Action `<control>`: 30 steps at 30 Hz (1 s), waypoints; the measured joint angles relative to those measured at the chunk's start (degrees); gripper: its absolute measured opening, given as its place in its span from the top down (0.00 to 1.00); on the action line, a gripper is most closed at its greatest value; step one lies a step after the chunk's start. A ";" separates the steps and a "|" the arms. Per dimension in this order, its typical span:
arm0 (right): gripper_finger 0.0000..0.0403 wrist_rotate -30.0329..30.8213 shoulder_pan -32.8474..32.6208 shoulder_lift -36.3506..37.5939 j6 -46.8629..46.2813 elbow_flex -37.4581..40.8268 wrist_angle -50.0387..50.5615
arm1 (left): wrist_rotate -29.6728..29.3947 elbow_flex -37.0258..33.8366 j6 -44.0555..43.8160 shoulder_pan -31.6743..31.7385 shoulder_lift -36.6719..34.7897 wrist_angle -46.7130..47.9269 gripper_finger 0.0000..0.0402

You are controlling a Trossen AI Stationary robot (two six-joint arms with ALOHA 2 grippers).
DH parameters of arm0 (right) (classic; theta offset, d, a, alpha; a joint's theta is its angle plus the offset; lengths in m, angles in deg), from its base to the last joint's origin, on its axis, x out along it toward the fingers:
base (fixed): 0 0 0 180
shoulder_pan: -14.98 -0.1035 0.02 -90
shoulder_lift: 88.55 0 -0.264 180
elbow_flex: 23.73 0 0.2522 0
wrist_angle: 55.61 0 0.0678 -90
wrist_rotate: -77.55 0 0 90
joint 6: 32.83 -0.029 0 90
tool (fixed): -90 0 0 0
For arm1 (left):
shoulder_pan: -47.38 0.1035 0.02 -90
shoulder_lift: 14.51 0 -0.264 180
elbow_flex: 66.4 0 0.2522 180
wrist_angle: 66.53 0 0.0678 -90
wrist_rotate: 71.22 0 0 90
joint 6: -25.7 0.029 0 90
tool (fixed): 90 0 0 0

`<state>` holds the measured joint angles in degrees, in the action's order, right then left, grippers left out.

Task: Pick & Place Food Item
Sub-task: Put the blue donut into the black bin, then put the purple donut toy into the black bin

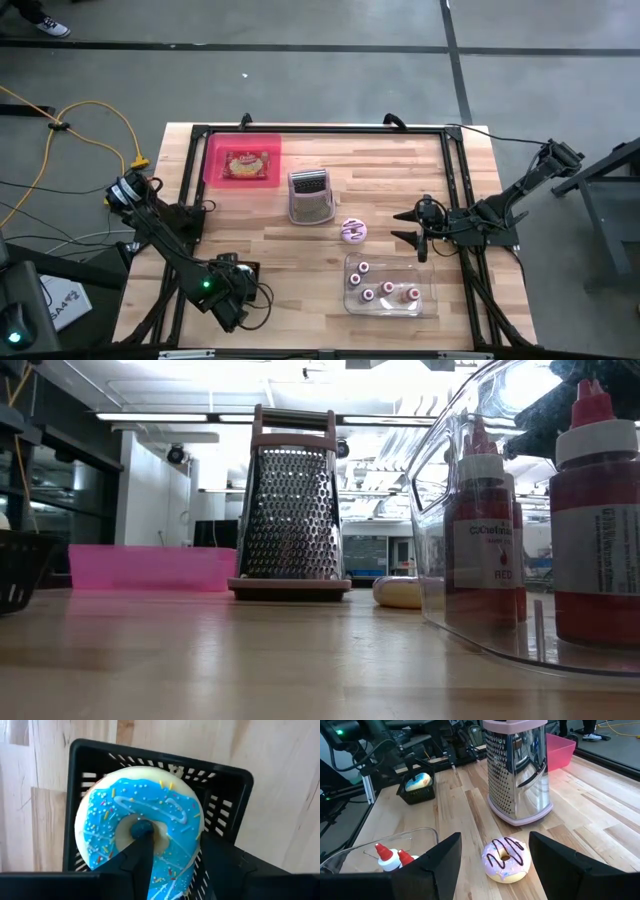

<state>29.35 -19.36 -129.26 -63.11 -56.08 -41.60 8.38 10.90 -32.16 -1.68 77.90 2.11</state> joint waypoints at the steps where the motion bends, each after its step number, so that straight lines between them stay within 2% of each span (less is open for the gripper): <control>1: 0.45 0.02 0.02 -0.02 -0.02 0.00 -0.01 | -0.02 0.02 0.44 0.22 -0.16 -0.07 0.61; 10: 0.45 0.01 0.02 -0.02 -0.15 0.00 -0.02 | -3.28 0.08 2.31 1.48 -3.70 -0.21 0.61; 17: 0.45 0.02 0.00 -0.02 -0.13 0.00 -0.02 | -3.38 0.10 2.99 2.59 -5.27 -0.12 0.61; 22: 0.45 0.02 0.01 -0.01 -0.13 0.00 -0.02 | -4.25 0.10 6.87 3.82 -6.71 -0.22 0.61; 26: 0.45 0.01 0.01 -0.01 -0.12 0.00 -0.02 | -8.56 0.10 10.57 6.52 -8.76 -0.70 0.61; 30: 0.45 0.00 0.02 -0.02 -0.11 0.00 -0.02 | -9.41 0.19 13.75 10.78 -10.08 -3.41 0.61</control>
<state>29.35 -19.35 -129.28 -63.23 -56.08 -41.62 -1.04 11.09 -18.40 9.10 67.83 -1.30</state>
